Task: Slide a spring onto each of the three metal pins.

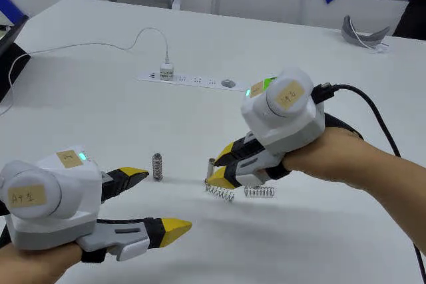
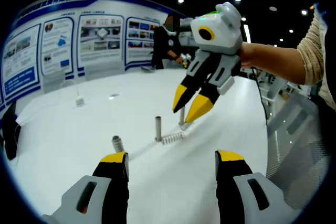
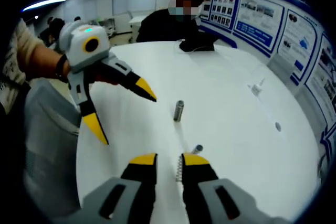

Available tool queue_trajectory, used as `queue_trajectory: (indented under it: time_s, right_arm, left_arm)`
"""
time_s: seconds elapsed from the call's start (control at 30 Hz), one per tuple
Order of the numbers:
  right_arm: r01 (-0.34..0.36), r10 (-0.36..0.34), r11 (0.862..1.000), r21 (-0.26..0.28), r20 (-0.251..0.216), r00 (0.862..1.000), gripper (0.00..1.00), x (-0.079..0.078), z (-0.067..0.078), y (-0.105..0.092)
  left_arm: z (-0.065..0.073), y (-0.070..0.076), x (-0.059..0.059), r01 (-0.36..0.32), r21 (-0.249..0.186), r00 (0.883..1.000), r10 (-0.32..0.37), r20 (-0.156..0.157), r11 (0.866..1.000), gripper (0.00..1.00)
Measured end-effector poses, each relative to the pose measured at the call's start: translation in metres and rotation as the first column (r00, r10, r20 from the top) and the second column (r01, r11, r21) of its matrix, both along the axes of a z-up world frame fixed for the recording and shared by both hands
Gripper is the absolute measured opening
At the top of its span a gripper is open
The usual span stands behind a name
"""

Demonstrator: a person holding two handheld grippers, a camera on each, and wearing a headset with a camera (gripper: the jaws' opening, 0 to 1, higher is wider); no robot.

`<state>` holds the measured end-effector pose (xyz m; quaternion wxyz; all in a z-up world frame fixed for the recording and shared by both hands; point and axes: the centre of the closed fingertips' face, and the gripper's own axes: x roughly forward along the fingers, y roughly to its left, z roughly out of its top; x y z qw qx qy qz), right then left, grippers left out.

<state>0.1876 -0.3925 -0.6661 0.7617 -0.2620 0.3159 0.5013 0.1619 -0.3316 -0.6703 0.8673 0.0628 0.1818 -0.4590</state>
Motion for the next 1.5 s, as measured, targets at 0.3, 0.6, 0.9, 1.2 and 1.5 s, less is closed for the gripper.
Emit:
queue_trajectory:
  time_s: [0.3, 0.6, 0.9, 1.2, 1.5]
  right_arm:
    - [0.05, -0.051, 0.998, -0.03, -0.032, 0.998, 0.19, -0.002, -0.028, -0.019]
    - [0.094, -0.096, 0.995, -0.031, -0.059, 0.994, 0.19, 0.007, -0.047, -0.025]
    - [0.128, -0.131, 0.991, -0.043, -0.08, 0.988, 0.18, 0.013, -0.061, -0.028]
    - [0.142, -0.147, 0.988, -0.06, -0.096, 0.984, 0.16, 0.015, -0.069, -0.028]
    - [0.135, -0.144, 0.987, -0.088, -0.103, 0.984, 0.13, 0.014, -0.076, -0.03]
  left_arm:
    - [-0.001, -0.003, -0.001, 0.012, 0.006, 1.0, -0.012, -0.003, 1.0, 0.68]
    - [-0.001, -0.004, -0.001, 0.012, 0.008, 1.0, -0.012, -0.005, 1.0, 0.67]
    - [-0.002, -0.006, -0.003, 0.015, 0.01, 1.0, -0.015, -0.009, 1.0, 0.67]
    - [-0.003, -0.006, -0.002, 0.014, 0.01, 1.0, -0.014, -0.011, 1.0, 0.66]
    - [-0.003, -0.007, -0.001, 0.013, 0.011, 1.0, -0.013, -0.012, 1.0, 0.66]
